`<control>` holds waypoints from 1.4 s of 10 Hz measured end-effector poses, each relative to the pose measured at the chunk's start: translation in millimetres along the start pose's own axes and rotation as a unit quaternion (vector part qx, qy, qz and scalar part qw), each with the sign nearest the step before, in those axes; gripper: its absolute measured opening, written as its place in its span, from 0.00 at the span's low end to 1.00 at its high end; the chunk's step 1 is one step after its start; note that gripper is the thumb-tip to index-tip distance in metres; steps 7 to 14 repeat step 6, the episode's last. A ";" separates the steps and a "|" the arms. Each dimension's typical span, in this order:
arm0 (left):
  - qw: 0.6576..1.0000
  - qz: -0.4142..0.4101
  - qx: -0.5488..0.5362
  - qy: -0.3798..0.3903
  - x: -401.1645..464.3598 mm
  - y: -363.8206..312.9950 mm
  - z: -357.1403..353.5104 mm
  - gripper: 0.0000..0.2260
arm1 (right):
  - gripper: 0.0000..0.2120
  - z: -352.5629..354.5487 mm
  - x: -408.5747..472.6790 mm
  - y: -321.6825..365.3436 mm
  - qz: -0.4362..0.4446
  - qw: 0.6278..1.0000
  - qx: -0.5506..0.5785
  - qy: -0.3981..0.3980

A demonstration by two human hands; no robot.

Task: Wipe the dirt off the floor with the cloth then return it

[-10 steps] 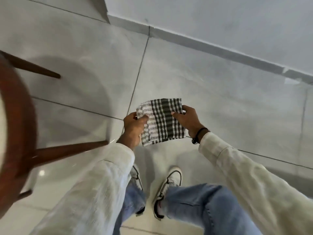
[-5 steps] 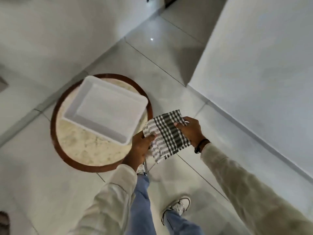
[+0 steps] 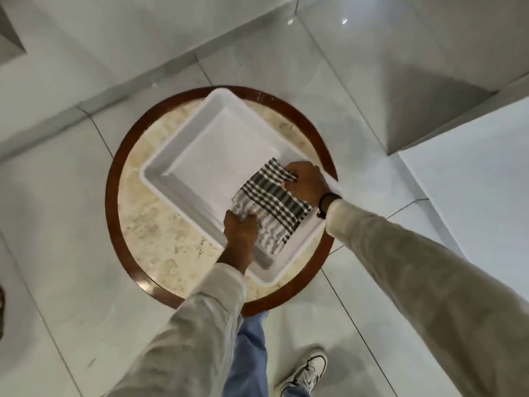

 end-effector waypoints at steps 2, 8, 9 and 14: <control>0.981 -0.038 0.182 -0.048 16.5 7.0 3.7 0.20 | 0.16 -14.8 8.2 -4.1 0.005 0.999 0.031 -0.029; 0.607 -0.558 0.545 0.154 -151.2 -132.7 -76.4 0.31 | 0.06 293.9 -235.9 -18.2 0.125 0.879 0.450 -0.099; 0.607 -0.558 0.545 0.154 -151.2 -132.7 -76.4 0.31 | 0.06 293.9 -235.9 -18.2 0.125 0.879 0.450 -0.099; 0.607 -0.558 0.545 0.154 -151.2 -132.7 -76.4 0.31 | 0.06 293.9 -235.9 -18.2 0.125 0.879 0.450 -0.099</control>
Point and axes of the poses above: each hand's wrist, its own x-axis towards the middle knuckle, its own z-axis out of the back of the hand, y = z × x, the point moved 2 cm from there along x, towards the middle knuckle, and after that the axes turned 14 degrees about -z, right-handed, at the moved point
